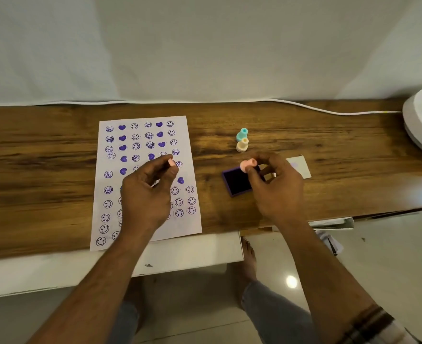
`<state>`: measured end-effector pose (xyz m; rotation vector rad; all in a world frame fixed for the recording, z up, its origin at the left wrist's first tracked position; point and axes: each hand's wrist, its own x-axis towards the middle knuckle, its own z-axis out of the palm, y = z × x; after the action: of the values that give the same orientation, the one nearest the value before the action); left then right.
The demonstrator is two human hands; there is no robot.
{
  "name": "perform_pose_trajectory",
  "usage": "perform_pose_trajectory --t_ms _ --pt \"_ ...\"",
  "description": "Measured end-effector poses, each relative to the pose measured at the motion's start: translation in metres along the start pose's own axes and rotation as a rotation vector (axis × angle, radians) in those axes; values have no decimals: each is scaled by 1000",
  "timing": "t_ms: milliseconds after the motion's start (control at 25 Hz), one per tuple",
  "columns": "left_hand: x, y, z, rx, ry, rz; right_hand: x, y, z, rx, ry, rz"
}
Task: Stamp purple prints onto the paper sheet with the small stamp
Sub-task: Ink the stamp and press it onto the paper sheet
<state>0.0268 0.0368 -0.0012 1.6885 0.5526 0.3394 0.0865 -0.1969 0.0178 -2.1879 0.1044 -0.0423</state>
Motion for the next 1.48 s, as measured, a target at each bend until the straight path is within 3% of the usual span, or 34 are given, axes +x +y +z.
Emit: perform_pose_trajectory --t_ms 160,320,600,720,840,920,1000,1200,1480 --pt "5 -4 -14 23 19 8 1 21 7 -372 -27 -206" --pt "8 -5 -20 30 42 5 -2 23 14 -524 -13 -299" --pt "24 1 -41 -84 59 -34 -1 12 14 -639 -60 -246" --pt "29 -2 -64 -68 45 -33 -1 4 11 -561 -59 -217" --pt "34 -17 -90 -47 77 -67 -23 -19 18 -159 47 -177" --pt "32 -27 -96 -107 133 -121 -51 -44 36 123 -29 -193" --pt "30 -33 -87 -196 183 -147 -73 -59 55 247 -160 -229" --pt "29 -32 -49 -285 263 -138 -84 -54 80 132 -320 -334" --pt "33 -38 -47 -263 241 -94 -81 -28 94 -144 -369 -492"
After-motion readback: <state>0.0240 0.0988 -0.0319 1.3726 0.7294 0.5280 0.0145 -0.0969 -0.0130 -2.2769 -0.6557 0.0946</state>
